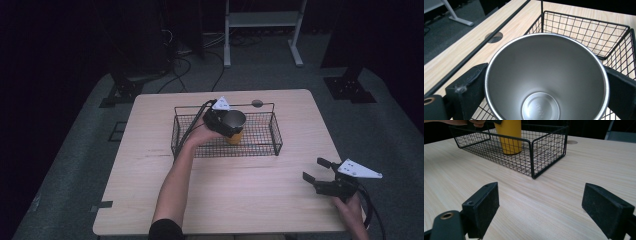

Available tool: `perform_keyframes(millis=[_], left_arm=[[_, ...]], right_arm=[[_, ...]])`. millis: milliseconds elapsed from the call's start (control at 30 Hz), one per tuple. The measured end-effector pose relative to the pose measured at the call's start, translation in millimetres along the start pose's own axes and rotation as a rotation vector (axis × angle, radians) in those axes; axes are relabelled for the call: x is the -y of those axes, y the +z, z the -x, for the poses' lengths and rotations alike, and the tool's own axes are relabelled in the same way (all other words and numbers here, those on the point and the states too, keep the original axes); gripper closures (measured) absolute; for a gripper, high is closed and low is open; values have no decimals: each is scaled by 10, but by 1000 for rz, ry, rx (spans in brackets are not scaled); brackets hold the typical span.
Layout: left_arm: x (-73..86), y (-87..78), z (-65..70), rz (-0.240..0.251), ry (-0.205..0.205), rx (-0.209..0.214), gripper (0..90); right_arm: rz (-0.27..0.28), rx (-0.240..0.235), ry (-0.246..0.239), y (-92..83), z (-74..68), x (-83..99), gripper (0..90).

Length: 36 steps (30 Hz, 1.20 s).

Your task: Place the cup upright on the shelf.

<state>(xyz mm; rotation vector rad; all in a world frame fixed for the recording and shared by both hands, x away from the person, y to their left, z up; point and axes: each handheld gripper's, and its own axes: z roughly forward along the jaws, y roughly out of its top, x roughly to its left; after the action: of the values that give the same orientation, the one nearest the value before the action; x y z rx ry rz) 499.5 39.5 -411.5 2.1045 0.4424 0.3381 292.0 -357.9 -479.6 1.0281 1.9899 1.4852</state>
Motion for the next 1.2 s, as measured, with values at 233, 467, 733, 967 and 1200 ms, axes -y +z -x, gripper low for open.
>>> perform_keyframes(millis=[233, 467, 733, 967, 1200], left_arm=[[-40, -60, 1, 38, -6, -9, 24], [-94, -125, 5, 100, -15, -6, 24], [-171, -216, 44, 129, -7, -9, 18], [-178, -308, 96, 146, -4, -21, 7], [-123, -413, 163, 161, -12, -22, 7]], right_arm=[[1, -3, 0, -1, 3, 1, 133], [16, -17, 15, -22, 28, 5, 133], [18, -24, 15, -27, 32, 6, 133], [18, -10, 14, -26, 19, 8, 132], [9, -4, 10, -14, 13, 5, 133]])
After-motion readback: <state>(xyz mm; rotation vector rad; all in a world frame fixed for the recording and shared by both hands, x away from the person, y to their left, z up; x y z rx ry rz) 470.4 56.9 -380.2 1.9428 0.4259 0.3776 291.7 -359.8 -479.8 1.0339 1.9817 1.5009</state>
